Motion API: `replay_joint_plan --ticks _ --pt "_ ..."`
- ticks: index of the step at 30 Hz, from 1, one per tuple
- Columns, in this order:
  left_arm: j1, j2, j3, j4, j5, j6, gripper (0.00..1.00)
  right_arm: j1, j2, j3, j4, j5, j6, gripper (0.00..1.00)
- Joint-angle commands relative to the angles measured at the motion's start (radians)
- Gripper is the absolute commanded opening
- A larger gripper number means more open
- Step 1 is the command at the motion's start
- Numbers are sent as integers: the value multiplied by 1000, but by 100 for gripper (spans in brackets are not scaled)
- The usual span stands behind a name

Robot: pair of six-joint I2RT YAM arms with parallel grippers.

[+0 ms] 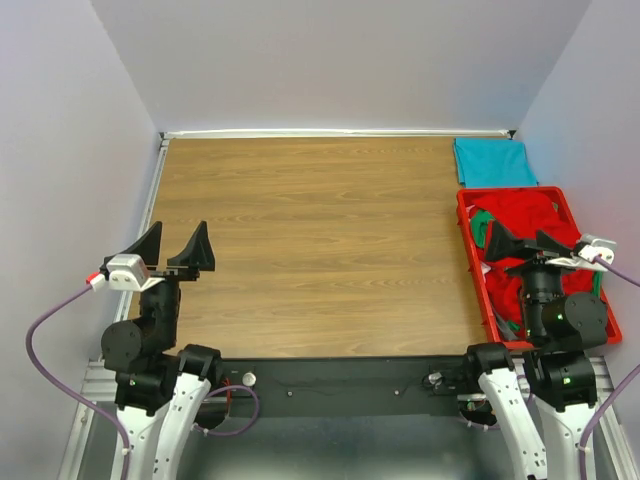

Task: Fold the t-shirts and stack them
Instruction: Grab the tshirt from the pile

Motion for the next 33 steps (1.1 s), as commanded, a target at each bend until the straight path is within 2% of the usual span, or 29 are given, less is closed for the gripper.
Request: replay_joint_plan --ticks 1,6,10,17,18,20,21,24,27,28,30,33 --pt "-5 -5 -10 34 -12 -13 99 6 2 -5 -15 13 -5 100" --pt "-5 2 -25 66 -4 -22 99 5 62 0 -15 9 -4 100" --pt "-7 8 -44 82 33 -37 99 5 198 35 -17 15 67 100" --pt "-27 -57 -82 79 25 -48 99 5 551 136 -43 136 237 100" --pt "-42 -93 -91 71 2 -62 99 2 696 160 -42 233 303 100" --pt "-51 -106 -94 68 -1 -57 99 -11 729 167 -43 295 320 100" --pt "-56 -110 -94 68 -4 -59 99 -23 820 193 -51 321 326 100" --pt "-71 -113 -97 69 -16 -59 99 -38 935 233 -66 367 352 100" --pt "-87 -152 -102 74 -24 -57 99 -90 1051 280 -66 388 354 100" --pt "-90 -156 -102 76 -24 -54 99 -148 1095 288 -66 374 366 100" --pt "-99 -166 -104 77 -27 -54 99 -211 1126 300 -66 311 387 97" --pt "-104 -175 -107 77 -30 -54 99 -284 1157 303 -66 341 407 92"
